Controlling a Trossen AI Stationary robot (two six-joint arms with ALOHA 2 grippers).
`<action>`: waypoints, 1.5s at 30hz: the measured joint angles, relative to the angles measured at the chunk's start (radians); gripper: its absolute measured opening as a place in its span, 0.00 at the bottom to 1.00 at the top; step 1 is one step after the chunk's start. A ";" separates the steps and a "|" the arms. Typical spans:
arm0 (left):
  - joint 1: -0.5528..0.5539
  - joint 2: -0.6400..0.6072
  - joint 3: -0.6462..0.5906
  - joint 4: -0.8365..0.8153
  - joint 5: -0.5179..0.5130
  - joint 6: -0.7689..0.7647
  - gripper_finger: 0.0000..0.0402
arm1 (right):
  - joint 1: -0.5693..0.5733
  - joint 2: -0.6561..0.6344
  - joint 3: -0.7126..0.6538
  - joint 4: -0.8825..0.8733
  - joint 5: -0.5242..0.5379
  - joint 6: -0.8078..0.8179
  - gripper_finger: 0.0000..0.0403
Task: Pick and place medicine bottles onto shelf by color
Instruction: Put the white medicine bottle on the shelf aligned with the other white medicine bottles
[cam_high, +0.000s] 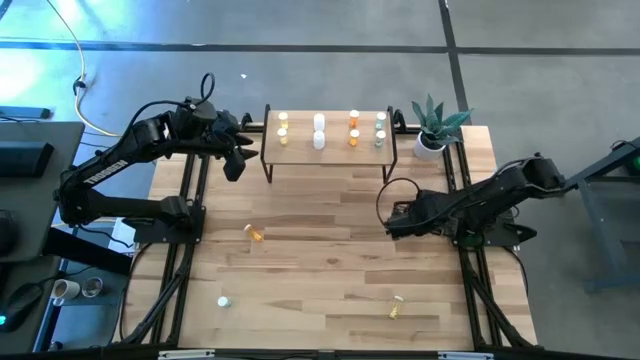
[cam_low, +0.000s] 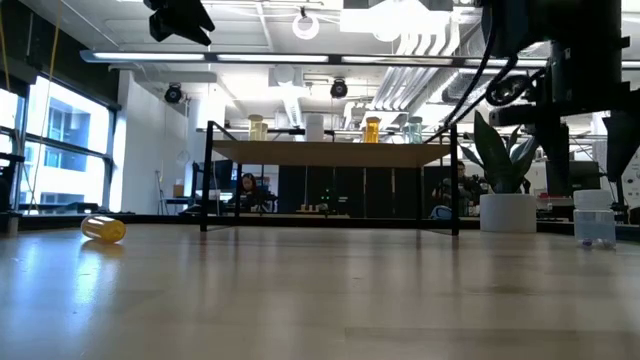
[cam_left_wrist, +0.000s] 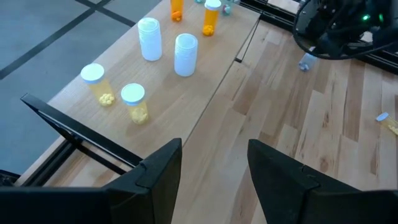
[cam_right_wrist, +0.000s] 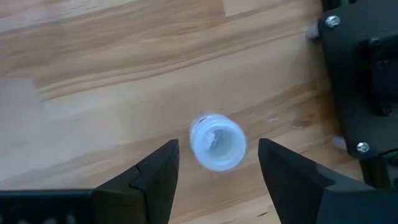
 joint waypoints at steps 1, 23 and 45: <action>0.000 0.000 0.000 0.000 0.000 0.000 0.43 | 0.000 0.011 0.000 -0.006 0.000 0.011 0.52; 0.000 0.000 0.000 0.000 0.000 0.000 0.43 | 0.000 0.156 0.001 0.021 -0.010 0.139 0.51; 0.000 0.000 0.000 0.000 -0.012 0.034 0.43 | -0.010 0.122 0.046 0.031 -0.025 -0.034 0.33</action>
